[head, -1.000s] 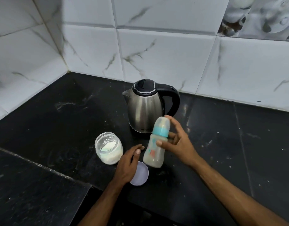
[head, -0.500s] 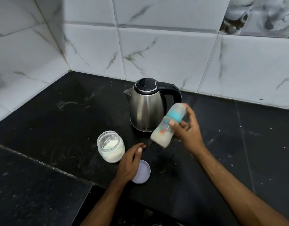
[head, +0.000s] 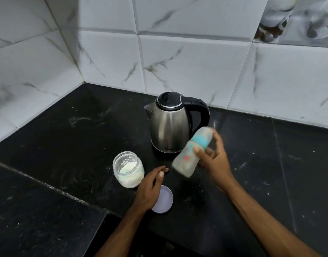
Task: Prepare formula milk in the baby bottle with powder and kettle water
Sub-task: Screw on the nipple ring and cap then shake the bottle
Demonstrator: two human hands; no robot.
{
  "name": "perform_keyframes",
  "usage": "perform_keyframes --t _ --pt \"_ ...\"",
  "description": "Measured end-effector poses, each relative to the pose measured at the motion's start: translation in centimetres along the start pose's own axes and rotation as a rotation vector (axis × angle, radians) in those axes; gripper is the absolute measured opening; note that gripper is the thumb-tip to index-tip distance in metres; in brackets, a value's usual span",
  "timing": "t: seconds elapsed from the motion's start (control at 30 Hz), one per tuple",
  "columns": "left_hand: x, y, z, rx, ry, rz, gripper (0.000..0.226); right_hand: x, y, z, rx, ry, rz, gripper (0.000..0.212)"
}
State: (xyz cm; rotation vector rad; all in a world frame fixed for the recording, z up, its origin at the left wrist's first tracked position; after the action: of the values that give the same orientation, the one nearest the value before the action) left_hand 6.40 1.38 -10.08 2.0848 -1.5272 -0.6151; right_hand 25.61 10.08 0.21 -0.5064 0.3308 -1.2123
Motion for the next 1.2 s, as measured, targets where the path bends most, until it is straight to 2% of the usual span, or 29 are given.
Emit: perform_keyframes --t 0.1,0.13,0.23,0.27,0.43,0.6,0.67,0.77,0.8,0.93,1.1,1.2 --pt "-0.1 0.0 0.1 -0.001 0.011 0.004 0.039 1.0 -1.2 -1.2 0.184 -0.081 0.191 0.08" --pt "-0.1 0.1 0.0 -0.001 0.007 0.003 0.04 0.6 -1.2 -0.7 0.158 -0.038 0.162 0.081" --pt "0.1 0.0 -0.1 0.009 -0.011 -0.007 0.055 -0.9 0.0 1.1 -0.111 0.067 -0.073 0.076" --pt "0.1 0.0 -0.1 0.015 -0.012 -0.008 0.058 -1.0 0.2 1.2 -0.143 0.079 -0.084 0.076" --pt "-0.1 0.0 0.0 0.004 -0.021 -0.002 0.058 0.8 -2.1 -0.2 0.161 -0.017 0.181 0.081" --pt "0.1 -0.1 0.1 0.021 -0.008 -0.002 0.054 -1.6 0.1 1.6 -0.13 0.089 -0.092 0.095" --pt "0.1 -0.1 0.0 0.008 -0.013 -0.006 0.052 -0.7 -0.3 1.1 -0.03 0.057 -0.03 0.086" --pt "0.0 0.1 0.0 -0.012 -0.012 0.007 0.046 0.9 -1.7 -0.3 0.19 -0.029 0.175 0.08" --pt "0.0 0.1 0.0 -0.012 -0.017 0.008 0.046 0.6 -1.7 -0.1 0.178 -0.014 0.169 0.081" --pt "0.1 0.0 0.1 0.011 -0.024 0.002 0.054 -0.9 -0.4 1.2 -0.064 0.064 -0.054 0.096" --pt "0.0 0.1 0.2 -0.024 -0.002 0.004 0.035 0.6 -1.7 0.1 0.173 -0.037 0.165 0.08" --pt "0.0 0.1 0.1 -0.015 -0.017 -0.002 0.044 -0.5 -0.9 1.4 0.017 0.058 0.036 0.079"
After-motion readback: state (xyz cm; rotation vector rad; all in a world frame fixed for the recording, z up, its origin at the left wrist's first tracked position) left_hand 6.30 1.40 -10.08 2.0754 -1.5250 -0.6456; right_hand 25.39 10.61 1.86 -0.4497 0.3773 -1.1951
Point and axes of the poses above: each hand's wrist, its own x-axis away from the middle knuckle, its own y-axis out of the back of the hand, z = x × y, the point moved 6 cm from there along -x, towards the middle knuckle, and after that the axes turned 15 degrees about -x, right-handed, at the moved point
